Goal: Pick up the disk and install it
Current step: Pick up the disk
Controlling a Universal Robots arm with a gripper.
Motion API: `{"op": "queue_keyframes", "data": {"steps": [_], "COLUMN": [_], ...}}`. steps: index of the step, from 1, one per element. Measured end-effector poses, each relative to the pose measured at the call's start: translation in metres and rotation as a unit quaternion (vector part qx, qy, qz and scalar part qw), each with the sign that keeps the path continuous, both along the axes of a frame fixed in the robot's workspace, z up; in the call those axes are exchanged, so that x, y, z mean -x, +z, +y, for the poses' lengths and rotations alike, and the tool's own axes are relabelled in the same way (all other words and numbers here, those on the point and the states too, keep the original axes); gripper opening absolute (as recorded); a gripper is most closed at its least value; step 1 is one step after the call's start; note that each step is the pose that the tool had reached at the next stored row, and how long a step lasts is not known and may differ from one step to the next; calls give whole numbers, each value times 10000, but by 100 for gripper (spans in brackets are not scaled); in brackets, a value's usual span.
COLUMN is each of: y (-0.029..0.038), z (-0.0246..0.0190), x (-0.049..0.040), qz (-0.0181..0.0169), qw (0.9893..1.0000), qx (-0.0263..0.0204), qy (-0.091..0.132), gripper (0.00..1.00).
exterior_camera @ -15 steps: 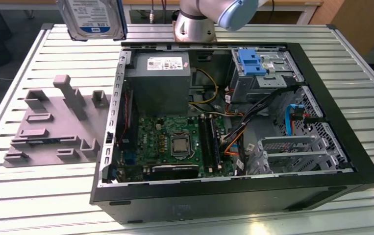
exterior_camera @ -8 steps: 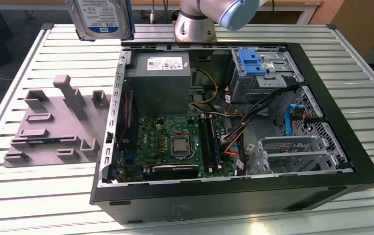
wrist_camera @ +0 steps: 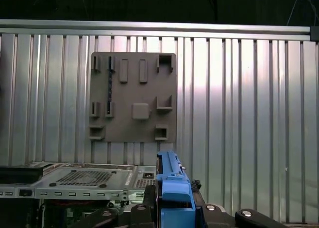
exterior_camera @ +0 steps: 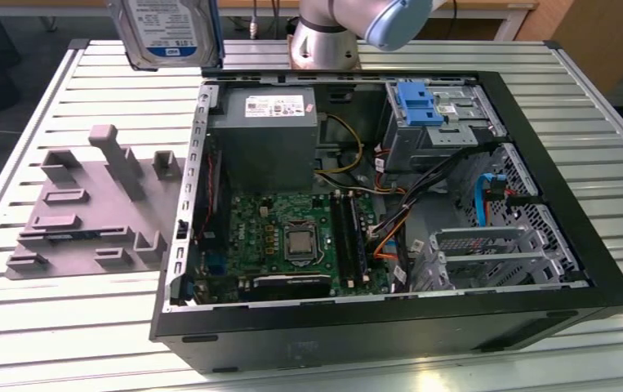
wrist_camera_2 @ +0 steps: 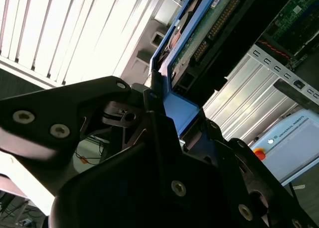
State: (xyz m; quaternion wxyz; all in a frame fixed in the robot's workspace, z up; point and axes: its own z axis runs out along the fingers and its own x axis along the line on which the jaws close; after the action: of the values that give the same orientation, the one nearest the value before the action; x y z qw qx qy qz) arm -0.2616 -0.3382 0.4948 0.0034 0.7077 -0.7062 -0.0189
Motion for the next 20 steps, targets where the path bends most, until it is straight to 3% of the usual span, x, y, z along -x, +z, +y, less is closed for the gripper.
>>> {"op": "queue_keyframes", "data": {"steps": [4,7,11,20], "y": [-2,-2,-3,-7], "z": [-101,-144,-149,-149], "x": [0,-1,-49,-326], "qz": [0,0,0,0], "qw": [10000,10000,10000,10000], "qx": [0,4,7,6], "qy": [0,0,0,0], "gripper": [36,36,36,36]}}
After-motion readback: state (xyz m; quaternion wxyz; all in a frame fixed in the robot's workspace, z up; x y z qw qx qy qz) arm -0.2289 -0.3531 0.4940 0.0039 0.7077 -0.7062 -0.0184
